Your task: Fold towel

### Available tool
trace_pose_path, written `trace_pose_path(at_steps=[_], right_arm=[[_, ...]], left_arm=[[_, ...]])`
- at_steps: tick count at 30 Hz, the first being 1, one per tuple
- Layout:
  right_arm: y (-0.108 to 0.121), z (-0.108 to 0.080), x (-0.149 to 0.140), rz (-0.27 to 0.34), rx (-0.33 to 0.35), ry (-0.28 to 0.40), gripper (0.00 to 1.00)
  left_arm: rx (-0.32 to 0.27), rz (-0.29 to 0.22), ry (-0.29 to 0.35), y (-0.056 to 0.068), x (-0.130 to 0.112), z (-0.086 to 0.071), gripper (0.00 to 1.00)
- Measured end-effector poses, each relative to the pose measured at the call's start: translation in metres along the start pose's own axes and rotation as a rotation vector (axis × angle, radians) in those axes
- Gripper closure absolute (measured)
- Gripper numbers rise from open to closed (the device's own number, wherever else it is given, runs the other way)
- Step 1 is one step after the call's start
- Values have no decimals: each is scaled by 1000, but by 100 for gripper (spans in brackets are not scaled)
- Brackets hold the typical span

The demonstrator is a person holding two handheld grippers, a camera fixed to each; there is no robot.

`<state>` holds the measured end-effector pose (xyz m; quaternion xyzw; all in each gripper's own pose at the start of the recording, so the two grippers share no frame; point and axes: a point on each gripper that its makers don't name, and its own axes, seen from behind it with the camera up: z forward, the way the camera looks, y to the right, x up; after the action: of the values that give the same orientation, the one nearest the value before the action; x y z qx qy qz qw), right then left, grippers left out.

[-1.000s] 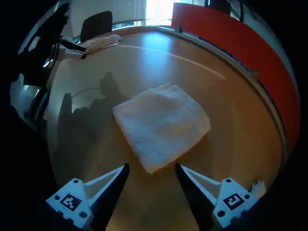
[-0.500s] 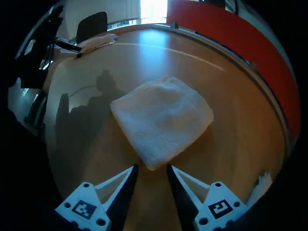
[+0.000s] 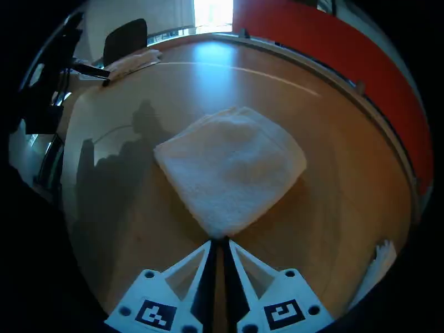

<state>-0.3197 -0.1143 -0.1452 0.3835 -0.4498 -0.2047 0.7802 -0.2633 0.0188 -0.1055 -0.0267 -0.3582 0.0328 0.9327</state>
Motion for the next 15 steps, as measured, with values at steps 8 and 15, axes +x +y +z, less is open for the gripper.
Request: trace_pose_path(at_steps=[8, 15], right_arm=[[2, -3, 3, 7, -14, 17, 94], [6, -15, 23, -9, -37, 69, 94]], left_arm=[[0, 0, 1, 0, 0, 0, 6], [-1, 1, 5, -1, 2, 0, 6]])
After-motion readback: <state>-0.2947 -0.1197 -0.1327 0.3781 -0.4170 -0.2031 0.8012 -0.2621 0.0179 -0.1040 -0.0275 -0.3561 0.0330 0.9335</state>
